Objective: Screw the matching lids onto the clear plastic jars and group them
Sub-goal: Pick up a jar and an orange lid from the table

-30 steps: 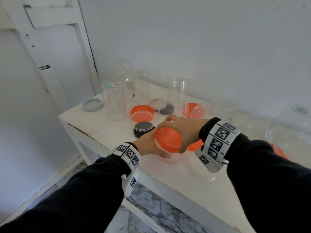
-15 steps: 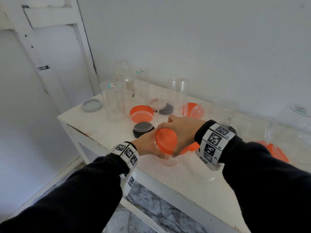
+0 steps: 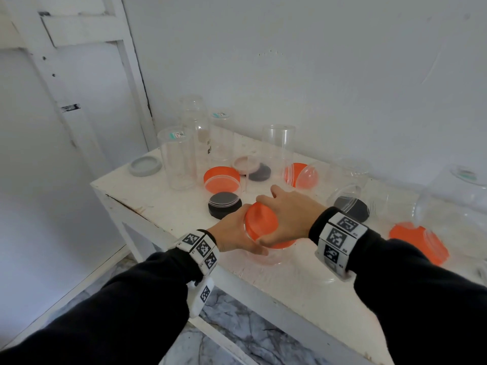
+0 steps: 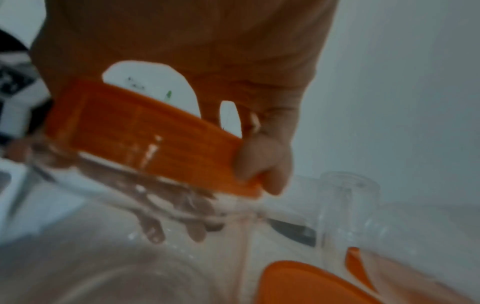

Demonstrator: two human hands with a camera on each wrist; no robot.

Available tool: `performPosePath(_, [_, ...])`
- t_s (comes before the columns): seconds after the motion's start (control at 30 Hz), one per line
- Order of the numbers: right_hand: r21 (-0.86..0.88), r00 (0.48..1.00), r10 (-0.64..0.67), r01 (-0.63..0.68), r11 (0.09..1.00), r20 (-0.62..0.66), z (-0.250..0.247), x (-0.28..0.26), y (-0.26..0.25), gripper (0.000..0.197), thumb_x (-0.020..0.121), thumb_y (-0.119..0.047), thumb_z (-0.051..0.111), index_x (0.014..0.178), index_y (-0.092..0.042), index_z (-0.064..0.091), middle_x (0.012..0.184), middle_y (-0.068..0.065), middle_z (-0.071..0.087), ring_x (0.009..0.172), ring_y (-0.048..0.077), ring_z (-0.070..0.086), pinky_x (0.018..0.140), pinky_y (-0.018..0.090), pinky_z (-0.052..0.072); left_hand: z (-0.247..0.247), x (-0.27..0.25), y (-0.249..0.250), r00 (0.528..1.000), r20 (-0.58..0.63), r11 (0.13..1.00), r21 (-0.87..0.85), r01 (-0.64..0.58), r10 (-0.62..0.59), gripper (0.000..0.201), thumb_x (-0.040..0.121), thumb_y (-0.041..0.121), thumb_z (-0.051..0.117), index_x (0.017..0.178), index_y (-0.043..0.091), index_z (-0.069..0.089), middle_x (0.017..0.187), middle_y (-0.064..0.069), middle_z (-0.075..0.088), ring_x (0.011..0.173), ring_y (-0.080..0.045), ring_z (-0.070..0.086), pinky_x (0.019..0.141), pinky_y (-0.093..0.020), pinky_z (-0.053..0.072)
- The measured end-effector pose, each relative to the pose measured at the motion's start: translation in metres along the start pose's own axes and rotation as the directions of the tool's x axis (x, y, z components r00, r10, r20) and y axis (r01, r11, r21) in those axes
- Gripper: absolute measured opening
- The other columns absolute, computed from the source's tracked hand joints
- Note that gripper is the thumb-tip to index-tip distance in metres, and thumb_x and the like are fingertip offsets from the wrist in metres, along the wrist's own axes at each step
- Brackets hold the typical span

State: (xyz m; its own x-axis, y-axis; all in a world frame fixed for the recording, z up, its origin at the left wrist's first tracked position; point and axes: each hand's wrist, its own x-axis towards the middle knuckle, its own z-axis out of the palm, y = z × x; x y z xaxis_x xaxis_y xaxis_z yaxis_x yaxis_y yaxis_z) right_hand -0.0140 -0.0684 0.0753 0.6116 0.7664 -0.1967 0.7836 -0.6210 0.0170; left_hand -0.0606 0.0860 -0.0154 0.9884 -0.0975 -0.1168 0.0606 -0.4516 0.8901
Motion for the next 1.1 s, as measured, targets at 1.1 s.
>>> performPosePath(1.1, [0.049, 0.965, -0.024, 0.011, 0.999, 0.261, -0.017, -0.005, -0.001, 0.091, 0.073, -0.058, 0.067, 0.144, -0.044, 0.012, 0.152, 0.000, 0.017, 0.133, 0.028, 0.027, 0.103, 0.045, 0.036, 0.004, -0.006, -0.002, 0.999, -0.018, 0.999, -0.020, 0.026, -0.027, 0.119, 0.037, 0.049, 0.086, 0.138, 0.024, 0.028, 0.129, 0.008, 0.048, 0.121, -0.010, 0.047, 0.101, -0.039, 0.044])
